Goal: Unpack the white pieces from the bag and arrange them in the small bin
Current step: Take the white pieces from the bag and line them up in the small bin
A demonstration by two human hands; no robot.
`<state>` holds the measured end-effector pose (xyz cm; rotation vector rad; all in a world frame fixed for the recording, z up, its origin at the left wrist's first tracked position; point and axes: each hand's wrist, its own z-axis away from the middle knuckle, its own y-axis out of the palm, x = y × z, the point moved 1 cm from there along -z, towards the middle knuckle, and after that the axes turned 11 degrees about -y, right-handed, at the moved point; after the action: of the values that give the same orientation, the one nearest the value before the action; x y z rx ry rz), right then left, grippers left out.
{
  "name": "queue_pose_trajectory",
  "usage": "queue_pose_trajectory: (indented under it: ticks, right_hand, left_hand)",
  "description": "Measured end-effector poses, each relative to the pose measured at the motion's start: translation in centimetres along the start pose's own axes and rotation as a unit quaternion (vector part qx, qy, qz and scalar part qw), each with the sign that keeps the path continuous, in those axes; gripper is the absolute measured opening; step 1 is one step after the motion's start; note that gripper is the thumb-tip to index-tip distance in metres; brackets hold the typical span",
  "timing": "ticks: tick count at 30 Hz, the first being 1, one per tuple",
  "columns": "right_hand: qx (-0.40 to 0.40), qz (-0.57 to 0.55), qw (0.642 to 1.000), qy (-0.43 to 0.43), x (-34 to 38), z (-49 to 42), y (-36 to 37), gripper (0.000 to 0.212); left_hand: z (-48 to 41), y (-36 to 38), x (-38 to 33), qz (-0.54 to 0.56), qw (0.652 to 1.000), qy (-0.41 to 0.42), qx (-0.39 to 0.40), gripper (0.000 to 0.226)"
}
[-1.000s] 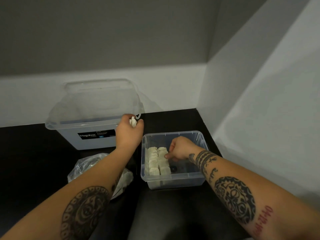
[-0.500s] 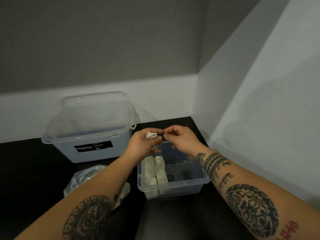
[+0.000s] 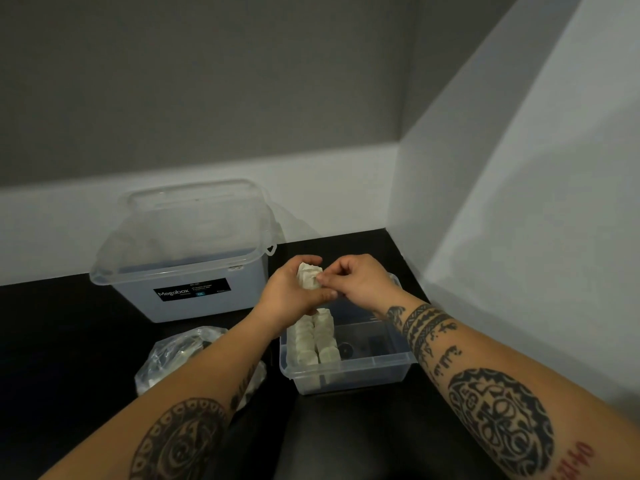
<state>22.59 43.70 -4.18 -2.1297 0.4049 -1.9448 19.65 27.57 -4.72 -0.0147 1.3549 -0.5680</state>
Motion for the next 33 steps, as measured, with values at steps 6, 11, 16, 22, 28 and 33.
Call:
queue_pose_trajectory:
  ticks: [6,11,16,22,28,33]
  right_hand:
    - [-0.035,-0.015,0.999,0.011,0.6,-0.4,-0.7,0.011]
    - [-0.033,-0.032,0.999,0.001,0.8,-0.3,-0.9,0.014]
    - [-0.004,-0.023,1.000,0.000,0.0,0.1,-0.5,0.012]
    - [0.061,0.086,0.993,0.053,-1.4,0.7,-0.7,0.009]
    - [0.256,0.225,0.926,0.161,-3.9,2.1,0.9,0.017]
    - [0.338,0.351,0.858,0.162,-5.1,2.0,3.0,0.029]
  left_hand:
    - [0.2,-0.7,0.2,0.150,0.988,-0.037,0.024,0.008]
    - [-0.2,-0.8,0.0,0.181,0.983,-0.037,0.007,0.010]
    - [-0.5,-0.5,0.3,0.190,0.981,-0.033,-0.002,0.023]
    - [-0.8,-0.9,1.4,0.114,0.988,-0.057,-0.089,0.011]
    - [-1.1,-1.9,3.5,-0.103,0.972,-0.077,-0.197,0.034]
    - [-1.1,-1.6,4.9,-0.129,0.966,-0.122,-0.188,0.039]
